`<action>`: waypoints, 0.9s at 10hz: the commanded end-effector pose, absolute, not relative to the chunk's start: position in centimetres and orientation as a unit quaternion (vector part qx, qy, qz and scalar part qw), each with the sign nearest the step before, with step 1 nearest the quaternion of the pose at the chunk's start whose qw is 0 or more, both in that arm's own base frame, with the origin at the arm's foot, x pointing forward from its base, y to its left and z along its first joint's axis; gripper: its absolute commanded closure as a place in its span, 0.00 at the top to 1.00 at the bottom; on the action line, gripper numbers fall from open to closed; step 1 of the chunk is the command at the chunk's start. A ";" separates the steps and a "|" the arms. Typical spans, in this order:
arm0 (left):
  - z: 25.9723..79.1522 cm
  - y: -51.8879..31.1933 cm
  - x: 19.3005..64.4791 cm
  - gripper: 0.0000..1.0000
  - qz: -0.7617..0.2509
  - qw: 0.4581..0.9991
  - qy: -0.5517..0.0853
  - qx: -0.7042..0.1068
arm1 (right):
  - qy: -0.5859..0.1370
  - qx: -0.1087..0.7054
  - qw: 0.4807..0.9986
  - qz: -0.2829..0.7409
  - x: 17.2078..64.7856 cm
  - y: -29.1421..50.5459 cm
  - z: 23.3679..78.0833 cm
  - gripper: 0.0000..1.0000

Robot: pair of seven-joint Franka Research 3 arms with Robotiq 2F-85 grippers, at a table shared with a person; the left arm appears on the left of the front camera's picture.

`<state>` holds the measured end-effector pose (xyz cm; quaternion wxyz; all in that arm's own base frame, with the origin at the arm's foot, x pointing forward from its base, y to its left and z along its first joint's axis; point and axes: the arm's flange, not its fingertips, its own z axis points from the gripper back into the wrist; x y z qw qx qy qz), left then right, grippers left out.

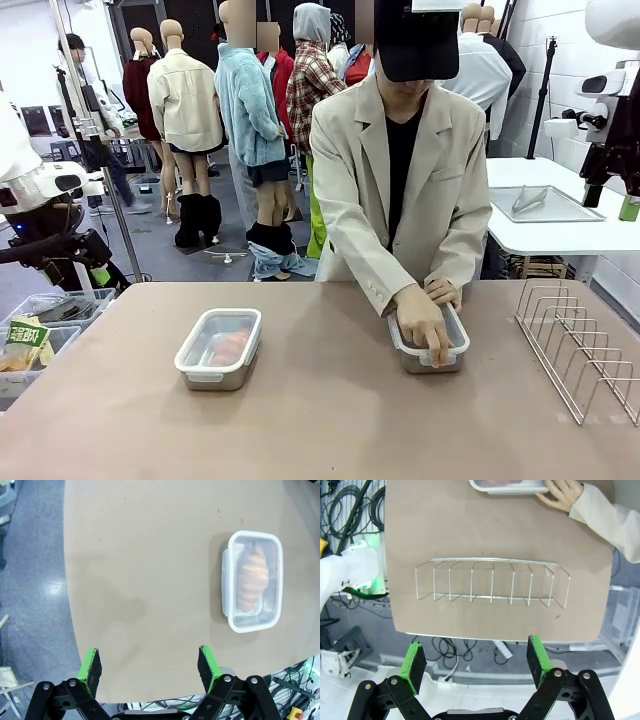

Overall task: Place the bread in airtight containers.
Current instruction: Release when the human grabs the Airtight Container lid.

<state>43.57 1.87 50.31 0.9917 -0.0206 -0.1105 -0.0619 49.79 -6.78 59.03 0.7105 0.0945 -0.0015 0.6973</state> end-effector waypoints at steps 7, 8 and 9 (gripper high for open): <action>50.4 2.0 43.6 1.00 -0.061 0.992 -0.111 -0.022 | -0.001 0.096 0.712 0.695 49.7 -6.8 59.1 1.00; 50.4 2.0 43.6 1.00 -0.061 0.992 -0.111 -0.022 | -0.001 0.096 0.712 0.695 49.7 -6.8 59.1 1.00; 50.4 2.0 43.6 1.00 -0.061 0.992 -0.111 -0.022 | -0.001 0.096 0.712 0.695 49.7 -6.8 59.1 1.00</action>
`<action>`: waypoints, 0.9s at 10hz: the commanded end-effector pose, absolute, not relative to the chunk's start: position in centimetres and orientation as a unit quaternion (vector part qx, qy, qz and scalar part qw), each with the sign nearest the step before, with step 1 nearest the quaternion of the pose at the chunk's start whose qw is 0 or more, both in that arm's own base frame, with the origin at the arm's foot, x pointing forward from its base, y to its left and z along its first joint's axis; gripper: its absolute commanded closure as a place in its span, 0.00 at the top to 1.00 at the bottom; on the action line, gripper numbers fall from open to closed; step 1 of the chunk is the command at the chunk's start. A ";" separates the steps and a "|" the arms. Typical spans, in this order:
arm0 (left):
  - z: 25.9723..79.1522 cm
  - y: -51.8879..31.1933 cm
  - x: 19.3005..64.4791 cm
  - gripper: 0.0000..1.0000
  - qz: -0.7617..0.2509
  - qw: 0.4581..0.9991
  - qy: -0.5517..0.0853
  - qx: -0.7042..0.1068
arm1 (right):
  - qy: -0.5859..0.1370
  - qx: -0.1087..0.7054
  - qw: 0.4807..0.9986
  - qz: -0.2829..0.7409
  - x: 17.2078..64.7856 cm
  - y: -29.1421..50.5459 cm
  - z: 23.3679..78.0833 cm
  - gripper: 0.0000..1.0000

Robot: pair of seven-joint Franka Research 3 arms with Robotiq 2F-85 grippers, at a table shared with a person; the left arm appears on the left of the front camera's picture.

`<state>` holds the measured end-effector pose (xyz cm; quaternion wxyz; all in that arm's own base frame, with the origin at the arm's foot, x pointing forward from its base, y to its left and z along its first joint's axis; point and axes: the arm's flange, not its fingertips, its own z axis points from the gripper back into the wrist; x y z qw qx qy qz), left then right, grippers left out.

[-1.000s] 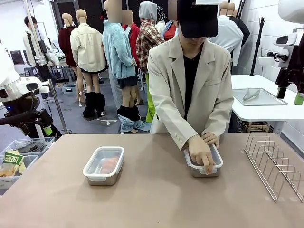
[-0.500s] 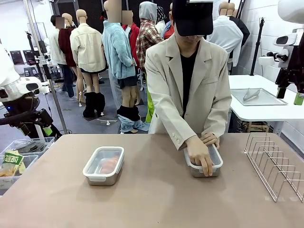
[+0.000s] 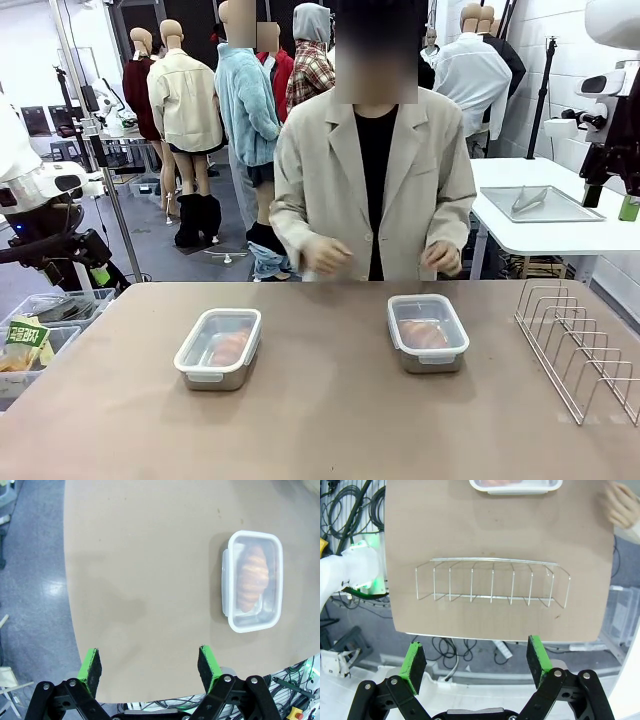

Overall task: Place the bread in airtight containers.
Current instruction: Release when the human grabs the Airtight Container lid.

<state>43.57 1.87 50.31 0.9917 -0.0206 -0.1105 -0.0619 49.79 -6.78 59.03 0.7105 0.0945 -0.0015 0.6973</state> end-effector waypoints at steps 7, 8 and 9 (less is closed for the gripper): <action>50.4 2.0 43.6 1.00 -0.061 0.992 -0.111 -0.022 | -0.001 0.096 0.712 0.695 49.7 -6.8 59.1 1.00; 50.4 2.0 43.6 1.00 -0.061 0.992 -0.111 -0.022 | -0.001 0.096 0.712 0.695 49.7 -6.8 59.1 1.00; 50.4 2.0 43.6 1.00 -0.061 0.992 -0.111 -0.022 | -0.001 0.096 0.712 0.695 49.7 -6.8 59.1 1.00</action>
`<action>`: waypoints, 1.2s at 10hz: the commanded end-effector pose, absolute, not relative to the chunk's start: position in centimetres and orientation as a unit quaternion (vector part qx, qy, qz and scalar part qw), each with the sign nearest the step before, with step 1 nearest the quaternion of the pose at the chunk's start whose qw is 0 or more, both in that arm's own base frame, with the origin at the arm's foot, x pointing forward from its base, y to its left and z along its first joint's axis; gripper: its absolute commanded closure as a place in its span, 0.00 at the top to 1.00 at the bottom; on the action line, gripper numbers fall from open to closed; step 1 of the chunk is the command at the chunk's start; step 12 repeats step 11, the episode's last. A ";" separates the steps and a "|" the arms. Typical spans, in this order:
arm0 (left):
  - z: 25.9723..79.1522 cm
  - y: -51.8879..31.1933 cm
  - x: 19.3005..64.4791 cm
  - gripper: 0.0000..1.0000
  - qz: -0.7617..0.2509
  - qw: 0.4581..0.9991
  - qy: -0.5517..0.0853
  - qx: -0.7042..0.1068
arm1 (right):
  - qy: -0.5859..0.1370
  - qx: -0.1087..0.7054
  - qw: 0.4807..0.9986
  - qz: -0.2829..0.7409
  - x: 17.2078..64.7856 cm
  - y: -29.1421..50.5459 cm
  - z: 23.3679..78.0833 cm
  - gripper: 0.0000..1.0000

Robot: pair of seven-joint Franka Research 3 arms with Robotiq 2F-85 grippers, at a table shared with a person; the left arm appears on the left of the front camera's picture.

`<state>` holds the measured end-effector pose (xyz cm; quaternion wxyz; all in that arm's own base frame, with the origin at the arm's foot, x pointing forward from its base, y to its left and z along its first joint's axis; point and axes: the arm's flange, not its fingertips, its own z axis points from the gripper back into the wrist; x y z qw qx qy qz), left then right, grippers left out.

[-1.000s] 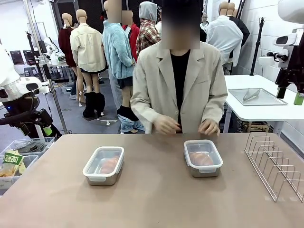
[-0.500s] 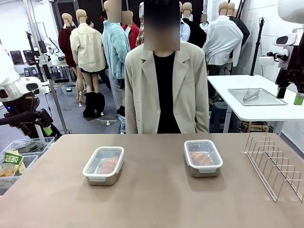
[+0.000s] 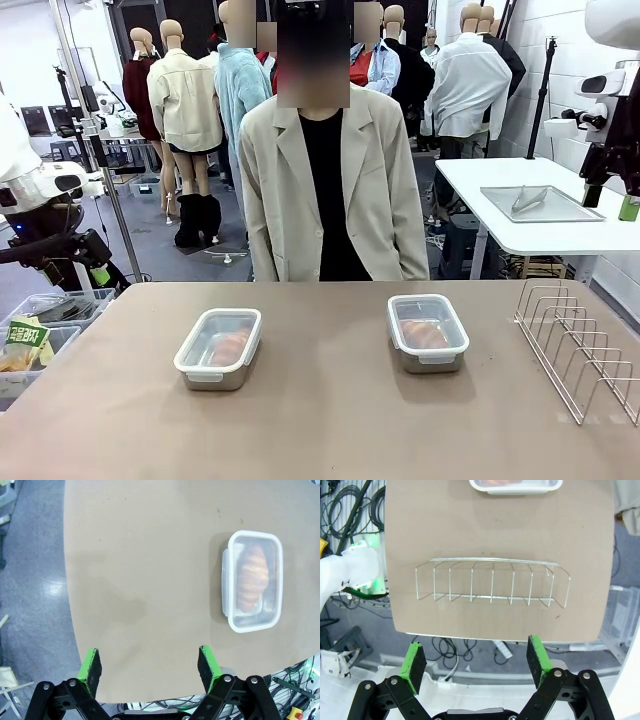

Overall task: Place the bread in airtight containers.
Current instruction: Release when the human grabs the Airtight Container lid.

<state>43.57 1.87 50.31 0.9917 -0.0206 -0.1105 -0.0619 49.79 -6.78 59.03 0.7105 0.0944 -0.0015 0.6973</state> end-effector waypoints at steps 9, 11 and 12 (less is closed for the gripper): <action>50.4 2.0 43.6 1.00 -0.061 0.992 -0.111 -0.022 | -0.001 0.096 0.712 0.695 49.7 -6.8 59.1 1.00; 50.4 2.0 43.6 1.00 -0.061 0.992 -0.111 -0.022 | -0.001 0.096 0.712 0.695 49.7 -6.8 59.1 1.00; 50.4 2.0 43.6 1.00 -0.061 0.992 -0.111 -0.022 | -0.001 0.096 0.712 0.695 49.7 -6.8 59.1 1.00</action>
